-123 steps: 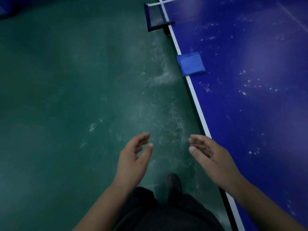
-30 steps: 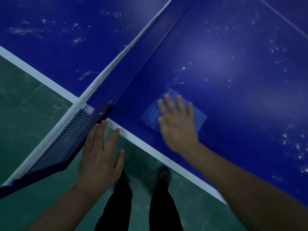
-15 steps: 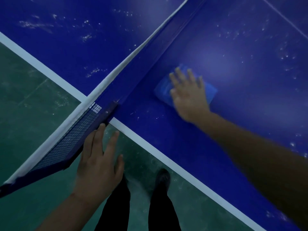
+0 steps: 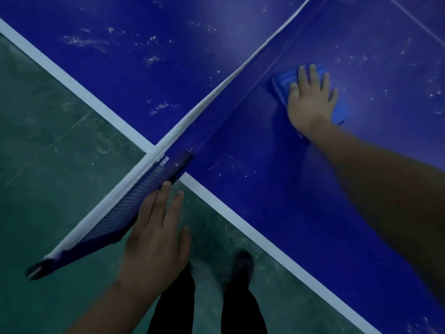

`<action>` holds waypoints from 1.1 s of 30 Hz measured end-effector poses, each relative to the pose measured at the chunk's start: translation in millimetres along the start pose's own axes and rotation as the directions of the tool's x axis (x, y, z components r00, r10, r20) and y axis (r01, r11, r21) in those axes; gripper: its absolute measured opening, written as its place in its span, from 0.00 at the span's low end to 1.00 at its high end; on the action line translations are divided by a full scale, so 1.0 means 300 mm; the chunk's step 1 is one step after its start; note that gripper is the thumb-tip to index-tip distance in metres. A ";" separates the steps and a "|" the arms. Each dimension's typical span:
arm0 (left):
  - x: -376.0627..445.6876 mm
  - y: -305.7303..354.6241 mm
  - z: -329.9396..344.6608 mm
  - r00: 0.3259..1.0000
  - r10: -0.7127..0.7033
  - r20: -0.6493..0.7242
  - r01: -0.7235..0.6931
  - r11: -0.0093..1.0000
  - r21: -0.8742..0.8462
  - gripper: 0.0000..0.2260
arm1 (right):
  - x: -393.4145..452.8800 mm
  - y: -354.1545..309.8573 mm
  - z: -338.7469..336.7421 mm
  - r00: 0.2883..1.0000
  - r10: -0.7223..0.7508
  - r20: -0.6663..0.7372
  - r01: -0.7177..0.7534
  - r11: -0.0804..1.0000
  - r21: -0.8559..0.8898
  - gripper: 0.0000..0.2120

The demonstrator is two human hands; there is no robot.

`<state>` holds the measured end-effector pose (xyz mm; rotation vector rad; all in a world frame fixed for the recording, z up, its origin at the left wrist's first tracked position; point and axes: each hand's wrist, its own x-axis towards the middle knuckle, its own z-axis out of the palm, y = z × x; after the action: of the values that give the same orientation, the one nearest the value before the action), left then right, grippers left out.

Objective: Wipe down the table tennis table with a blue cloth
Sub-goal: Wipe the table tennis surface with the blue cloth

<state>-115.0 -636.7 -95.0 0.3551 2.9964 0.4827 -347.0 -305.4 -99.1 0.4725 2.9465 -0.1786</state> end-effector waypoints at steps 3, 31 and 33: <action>0.007 0.004 -0.013 1.000 0.003 0.015 -0.003 1.000 -0.011 0.28 | -0.113 -0.137 0.053 0.989 -0.131 -0.067 0.130 0.991 -0.020 0.26; 0.017 -0.011 -0.071 0.985 0.010 0.173 0.009 0.994 -0.112 0.30 | -0.576 -0.360 0.181 0.964 -0.264 -0.042 0.262 0.964 -0.042 0.26; 0.021 -0.009 -0.078 0.988 0.006 0.151 0.017 0.988 -0.151 0.31 | -0.681 -0.381 0.199 0.911 -0.411 -0.017 0.410 0.910 -0.058 0.26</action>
<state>-124.4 -644.5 -74.1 0.3541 2.7926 0.6477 -183.9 -482.9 -112.8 -0.1632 3.0306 -0.1388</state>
